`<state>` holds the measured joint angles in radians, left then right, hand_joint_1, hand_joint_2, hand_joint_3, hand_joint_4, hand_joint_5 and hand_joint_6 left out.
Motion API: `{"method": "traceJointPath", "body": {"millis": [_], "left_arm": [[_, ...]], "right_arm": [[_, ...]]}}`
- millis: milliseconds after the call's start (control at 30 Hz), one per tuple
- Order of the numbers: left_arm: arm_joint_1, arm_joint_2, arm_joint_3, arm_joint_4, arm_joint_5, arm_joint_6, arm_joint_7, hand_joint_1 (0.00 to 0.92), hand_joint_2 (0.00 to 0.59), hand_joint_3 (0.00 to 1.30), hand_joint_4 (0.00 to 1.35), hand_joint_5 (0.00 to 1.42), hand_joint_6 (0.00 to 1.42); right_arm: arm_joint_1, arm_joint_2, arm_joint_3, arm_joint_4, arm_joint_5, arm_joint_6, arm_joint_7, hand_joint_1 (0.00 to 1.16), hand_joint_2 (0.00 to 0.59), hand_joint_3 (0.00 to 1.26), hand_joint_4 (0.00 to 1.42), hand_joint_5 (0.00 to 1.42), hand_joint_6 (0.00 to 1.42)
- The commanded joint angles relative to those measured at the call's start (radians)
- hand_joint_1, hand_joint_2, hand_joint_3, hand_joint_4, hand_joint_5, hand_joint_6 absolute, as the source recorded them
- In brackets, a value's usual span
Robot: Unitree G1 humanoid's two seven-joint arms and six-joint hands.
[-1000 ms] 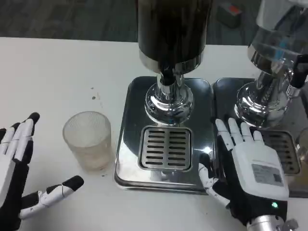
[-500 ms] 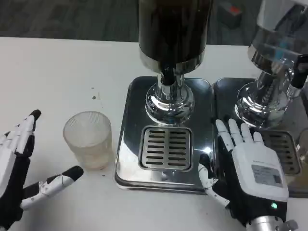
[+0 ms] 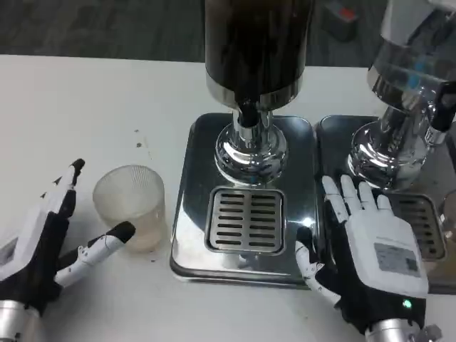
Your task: Grasp the cup under the faucet to collect the drink, then remove the cup.
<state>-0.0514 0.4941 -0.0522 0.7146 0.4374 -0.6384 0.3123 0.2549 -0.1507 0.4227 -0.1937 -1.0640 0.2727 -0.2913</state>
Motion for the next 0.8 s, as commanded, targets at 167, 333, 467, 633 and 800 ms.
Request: {"method": "traceJointPath", "body": {"millis": [167, 333, 467, 633, 800], "left_arm": [[-0.085, -0.016, -0.040, 0.114, 0.013, -0.042, 0.008, 0.046, 0.000, 0.00, 0.00, 0.00, 0.00], [-0.119, -0.026, -0.061, 0.166, -0.009, -0.066, -0.024, 0.078, 0.002, 0.00, 0.00, 0.00, 0.00], [-0.134, -0.038, -0.059, 0.200, -0.028, -0.085, -0.046, 0.095, 0.000, 0.00, 0.00, 0.02, 0.01], [-0.161, -0.047, -0.063, 0.239, -0.052, -0.087, -0.093, 0.121, 0.001, 0.00, 0.00, 0.05, 0.08], [-0.183, -0.060, -0.064, 0.270, -0.064, -0.098, -0.114, 0.160, 0.011, 0.00, 0.00, 0.09, 0.12]], "right_arm": [[0.004, 0.016, 0.002, -0.002, 0.004, 0.006, -0.011, 0.36, 0.531, 0.06, 0.00, 0.00, 0.00], [0.010, 0.025, 0.005, -0.003, -0.001, 0.011, -0.013, 0.36, 0.531, 0.06, 0.00, 0.00, 0.00], [0.018, 0.031, 0.011, -0.007, -0.005, 0.017, -0.017, 0.36, 0.531, 0.07, 0.00, 0.00, 0.00], [0.021, 0.034, 0.015, -0.009, -0.005, 0.024, -0.021, 0.36, 0.530, 0.07, 0.00, 0.00, 0.00], [0.020, 0.037, 0.017, -0.007, -0.003, 0.028, -0.026, 0.36, 0.530, 0.08, 0.00, 0.00, 0.00]]}}
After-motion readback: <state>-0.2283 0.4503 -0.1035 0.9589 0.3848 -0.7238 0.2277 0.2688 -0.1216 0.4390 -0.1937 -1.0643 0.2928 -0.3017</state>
